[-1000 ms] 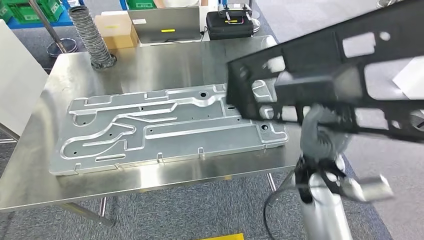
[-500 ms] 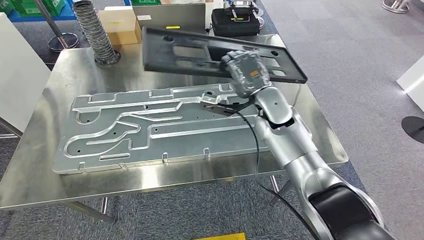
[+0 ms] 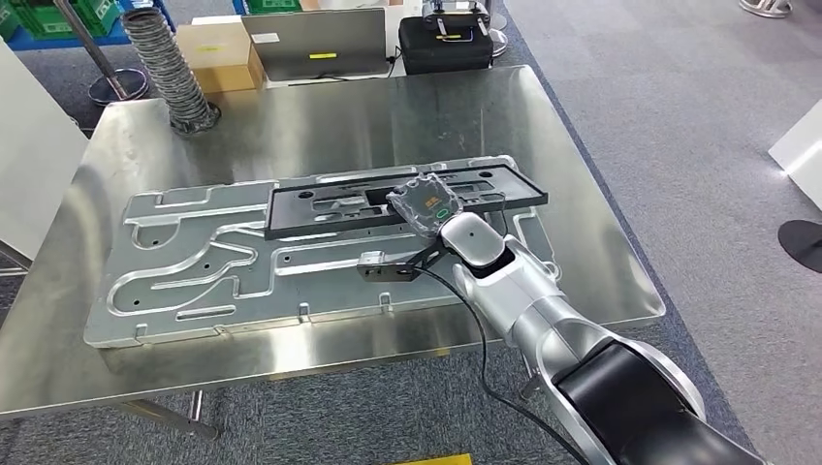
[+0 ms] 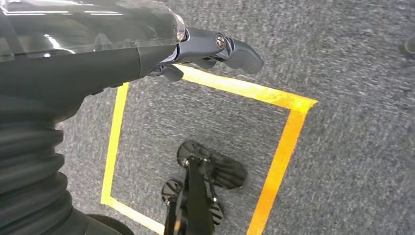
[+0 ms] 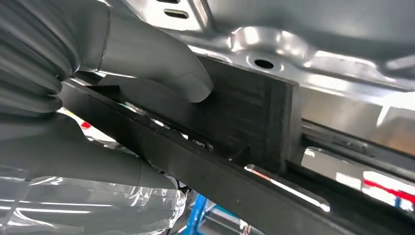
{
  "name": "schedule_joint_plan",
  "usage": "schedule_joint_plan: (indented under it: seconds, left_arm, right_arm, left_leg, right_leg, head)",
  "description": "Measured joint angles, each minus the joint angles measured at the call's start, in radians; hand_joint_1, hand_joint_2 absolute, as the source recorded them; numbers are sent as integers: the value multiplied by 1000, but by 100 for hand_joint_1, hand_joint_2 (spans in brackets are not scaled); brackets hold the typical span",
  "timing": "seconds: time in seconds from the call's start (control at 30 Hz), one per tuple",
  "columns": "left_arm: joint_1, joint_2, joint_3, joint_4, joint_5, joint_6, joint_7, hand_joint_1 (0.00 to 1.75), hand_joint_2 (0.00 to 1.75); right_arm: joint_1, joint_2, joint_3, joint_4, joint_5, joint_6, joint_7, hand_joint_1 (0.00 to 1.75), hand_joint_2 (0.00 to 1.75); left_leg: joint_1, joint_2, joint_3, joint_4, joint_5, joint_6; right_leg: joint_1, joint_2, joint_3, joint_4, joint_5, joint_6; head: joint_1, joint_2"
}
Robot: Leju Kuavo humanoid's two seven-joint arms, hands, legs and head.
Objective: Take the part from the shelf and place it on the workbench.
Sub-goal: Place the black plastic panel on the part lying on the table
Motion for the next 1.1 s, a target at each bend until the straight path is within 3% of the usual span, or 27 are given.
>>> schedule_joint_plan:
  seconds: [0.03, 0.17, 0.23, 0.3, 0.33, 0.37, 0.4, 0.47, 0.53, 0.57, 0.63, 0.7, 0.8, 0.83, 0.87, 0.9, 1.0, 1.03, 1.1]
  left_arm:
    - [0, 0, -3, 0, -1, -1, -2, 0, 175]
    - [5, -1, -13, 0, -6, -2, -7, 0, 175]
    - [4, -1, -14, 0, -7, 0, -12, 0, 175]
    - [4, -1, -14, 0, -7, 2, -19, 0, 175]
    - [4, -1, -15, 0, -7, 3, -23, 0, 175]
    - [5, -1, -15, 0, -7, 3, -29, 0, 175]
    - [5, -1, -15, 0, -8, 3, -36, 0, 175]
    - [4, -2, -15, 0, -9, 1, -49, 0, 175]
    - [3, -5, -16, 0, -10, 1, -57, 0, 175]
    - [2, -7, -16, 0, -10, 3, -59, 0, 175]
    - [2, -7, -17, 0, -13, 9, -62, 0, 87]
    - [1, -7, -20, 0, -20, 17, -68, 0, 0]
    - [1, -6, -29, 0, -29, 29, -77, 0, 0]
    - [2, -6, -32, 0, -30, 30, -77, 0, 0]
    - [2, -5, -34, 0, -30, 31, -77, 0, 0]
    - [2, -5, -36, 0, -30, 31, -77, 0, 0]
    - [0, -5, -39, 0, -30, 30, -76, 0, 0]
    - [-1, -5, -39, 0, -30, 30, -75, 0, 0]
    - [-1, -5, -39, 0, -31, 29, -72, 0, 0]
  right_arm:
    - [1, 0, 0, 16, -4, 2, 6, 175, 175]
    - [18, -7, 0, 64, -19, 3, 25, 175, 175]
    - [24, -16, -1, 79, -20, 1, 27, 175, 175]
    - [33, -23, -1, 94, -20, -2, 28, 175, 175]
    - [38, -26, -1, 100, -19, -5, 28, 175, 175]
    - [41, -28, -1, 105, -19, -8, 29, 175, 175]
    - [43, -30, -1, 108, -18, -13, 29, 175, 175]
    - [43, -31, -1, 112, -16, -24, 29, 87, 87]
    - [45, -32, -1, 115, -14, -33, 29, 0, 0]
    - [47, -33, -1, 117, -13, -38, 28, 0, 0]
    - [52, -36, -2, 119, -13, -49, 25, 0, 0]
    - [56, -39, -2, 120, -13, -68, 23, 0, 0]
    - [70, -42, -6, 121, -13, -113, 19, 0, 0]
    - [76, -43, -8, 121, -14, -132, 14, 0, 0]
    - [81, -43, -11, 121, -16, -152, 8, 0, 0]
    - [84, -43, -14, 120, -18, -171, 0, 0, 0]
    - [90, -42, -30, 111, -42, -243, -46, 0, 0]
    - [91, -41, -39, 103, -55, -273, -67, 0, 0]
    - [96, -38, -59, 79, -84, -329, -110, 0, 0]
  left_leg:
    - [-1, -1, 13, -26, 3, 5]
    - [-1, -1, 19, -37, -2, 32]
    - [1, 0, 21, -40, -2, 41]
    - [1, 1, 22, -40, -3, 45]
    - [1, 1, 23, -40, -4, 46]
    - [0, 0, 25, -40, -5, 46]
    - [0, 0, 28, -40, -6, 46]
    - [-1, -1, 35, -40, -8, 44]
    - [-3, -3, 38, -41, -9, 37]
    - [-2, -4, 38, -42, -9, 31]
    - [-2, -4, 40, -47, -8, 20]
    - [-3, -3, 30, -17, -33, 11]
    - [-2, -3, -44, 154, -123, 3]
    - [-1, -3, -66, 202, -139, 0]
    - [0, -3, -73, 218, -137, -2]
    - [2, -2, -58, 190, -114, -4]
    - [4, -2, 41, -3, -34, -1]
    - [3, -3, 57, -36, -27, 4]
    - [0, -5, 59, -43, -27, 16]
  right_leg:
    - [2, 1, -2, 4, -3, 5]
    - [0, 1, -8, 23, -20, 26]
    - [-4, 0, -49, 111, -68, 38]
    - [-7, -1, -117, 241, -120, 46]
    - [-8, -1, -140, 281, -128, 47]
    - [-9, -1, -144, 283, -115, 46]
    - [-8, -1, -128, 246, -86, 43]
    - [-4, -2, -59, 103, -19, 29]
    - [4, -4, -15, 10, 10, 14]
    - [7, -4, -11, -1, 10, 10]
    - [5, -3, -6, -12, 18, 3]
    - [-2, -3, 4, -32, 30, -5]
    - [-5, -3, 8, -39, 35, -11]
    - [-4, -2, 7, -38, 34, -11]
    - [-4, -2, 7, -36, 33, -11]
    - [-5, 0, 6, -33, 31, -9]
    - [-5, 3, 3, -14, 20, 3]
    - [-3, 4, 0, -8, 18, 7]
    - [0, 6, -5, -3, 17, 15]
  head:
    - [0, 0]
    - [0, 0]
    - [0, 0]
    - [0, 0]
    - [0, 0]
    - [0, 0]
    - [0, 0]
    - [0, 0]
    - [0, 0]
    - [0, 0]
    - [0, 0]
    - [0, 0]
    - [0, 0]
    - [0, 0]
    - [0, 0]
    - [0, 0]
    - [0, 0]
    - [0, 0]
    - [0, 0]
